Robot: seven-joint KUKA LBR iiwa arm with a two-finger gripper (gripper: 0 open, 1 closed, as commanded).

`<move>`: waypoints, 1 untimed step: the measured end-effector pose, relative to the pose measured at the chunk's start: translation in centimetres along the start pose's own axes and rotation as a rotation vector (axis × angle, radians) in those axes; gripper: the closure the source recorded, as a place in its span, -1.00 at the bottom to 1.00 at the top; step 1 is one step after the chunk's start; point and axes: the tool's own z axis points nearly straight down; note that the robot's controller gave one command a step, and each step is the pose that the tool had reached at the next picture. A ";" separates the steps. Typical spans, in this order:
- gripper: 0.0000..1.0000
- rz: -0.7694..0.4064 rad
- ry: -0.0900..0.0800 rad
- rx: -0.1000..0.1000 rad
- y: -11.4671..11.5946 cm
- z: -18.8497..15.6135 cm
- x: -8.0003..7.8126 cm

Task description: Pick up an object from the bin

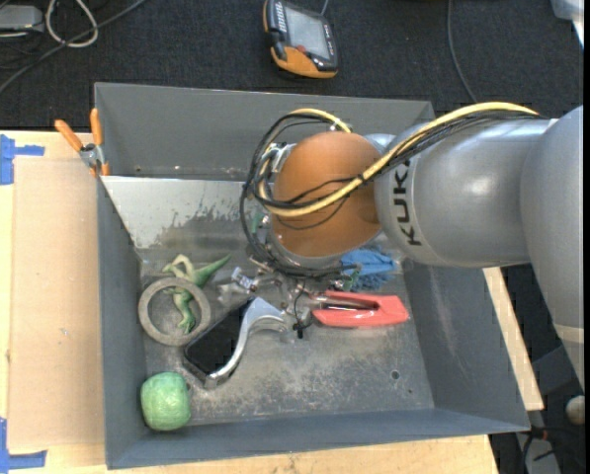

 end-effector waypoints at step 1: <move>-1.00 -0.043 -0.003 -0.002 2.5 3.5 -0.5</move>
Offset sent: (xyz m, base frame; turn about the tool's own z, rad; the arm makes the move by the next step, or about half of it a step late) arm 0.0078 -0.0083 -0.0247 0.0320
